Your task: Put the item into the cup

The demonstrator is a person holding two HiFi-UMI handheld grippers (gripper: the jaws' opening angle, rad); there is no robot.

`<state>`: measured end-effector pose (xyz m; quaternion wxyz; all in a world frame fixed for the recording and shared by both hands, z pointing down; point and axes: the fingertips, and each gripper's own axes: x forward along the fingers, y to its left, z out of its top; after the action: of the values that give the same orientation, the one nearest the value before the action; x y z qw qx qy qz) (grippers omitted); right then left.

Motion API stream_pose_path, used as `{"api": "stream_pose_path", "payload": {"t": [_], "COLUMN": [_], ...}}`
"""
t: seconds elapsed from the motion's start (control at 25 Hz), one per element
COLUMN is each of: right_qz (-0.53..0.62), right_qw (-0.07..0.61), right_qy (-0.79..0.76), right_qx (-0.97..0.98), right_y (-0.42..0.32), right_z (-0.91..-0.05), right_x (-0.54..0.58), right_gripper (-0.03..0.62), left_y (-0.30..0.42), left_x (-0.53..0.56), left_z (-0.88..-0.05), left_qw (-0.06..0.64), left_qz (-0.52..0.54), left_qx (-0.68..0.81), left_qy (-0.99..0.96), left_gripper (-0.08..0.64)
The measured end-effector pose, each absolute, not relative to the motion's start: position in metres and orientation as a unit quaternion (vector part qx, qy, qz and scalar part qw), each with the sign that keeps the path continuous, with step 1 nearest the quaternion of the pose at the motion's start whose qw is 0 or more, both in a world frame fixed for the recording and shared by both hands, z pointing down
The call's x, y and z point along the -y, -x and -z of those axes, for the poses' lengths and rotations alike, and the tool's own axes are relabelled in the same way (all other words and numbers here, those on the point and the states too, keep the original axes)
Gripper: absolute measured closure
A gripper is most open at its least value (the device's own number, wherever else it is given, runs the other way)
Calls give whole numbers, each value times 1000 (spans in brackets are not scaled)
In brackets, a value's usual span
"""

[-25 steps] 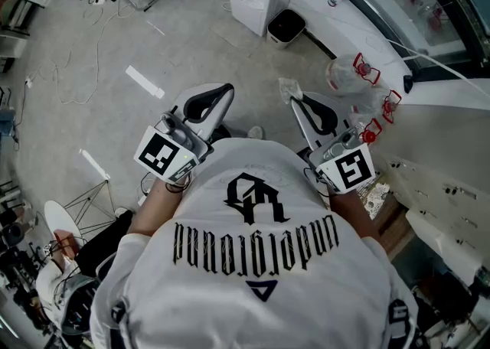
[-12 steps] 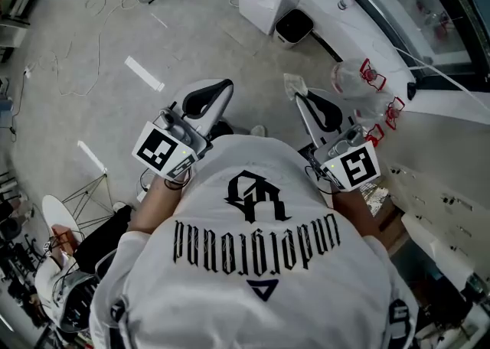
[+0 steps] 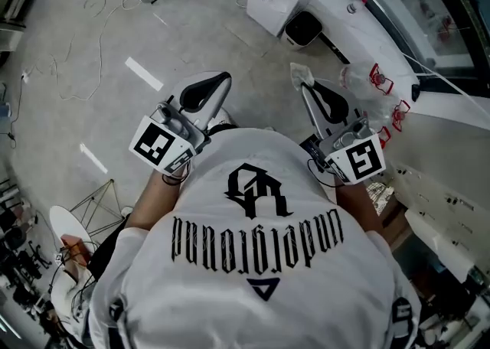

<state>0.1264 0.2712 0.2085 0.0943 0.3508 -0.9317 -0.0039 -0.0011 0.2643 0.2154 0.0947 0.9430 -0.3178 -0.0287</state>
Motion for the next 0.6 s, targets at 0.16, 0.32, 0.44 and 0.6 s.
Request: {"api": "stream_pose_path", "payload": {"t": [0.16,0.32,0.44,0.6], "right_qz": [4,5,6,1], "right_qw": [97,100,102,106], "right_qy": [-358,-361,-364,-363], "right_qx": [929,927,926,926], "right_y": [-95,-64,-46,-28], "right_z": [-208,-209,-209,-210], "right_x": [-250,-237,-229,-222], "right_gripper": [549,549,549,550], "left_y": [32,65,85,102], "left_x": [-248,-234,-227,-220], "left_z": [-216,-218,-219,-220], "left_qw": [96,98,100,104], "left_qz": [29,31,34,37], "left_qx": [310,308,309,311], "left_qy": [-945,-946,-945,-944], "left_gripper": [545,545,545,545]}}
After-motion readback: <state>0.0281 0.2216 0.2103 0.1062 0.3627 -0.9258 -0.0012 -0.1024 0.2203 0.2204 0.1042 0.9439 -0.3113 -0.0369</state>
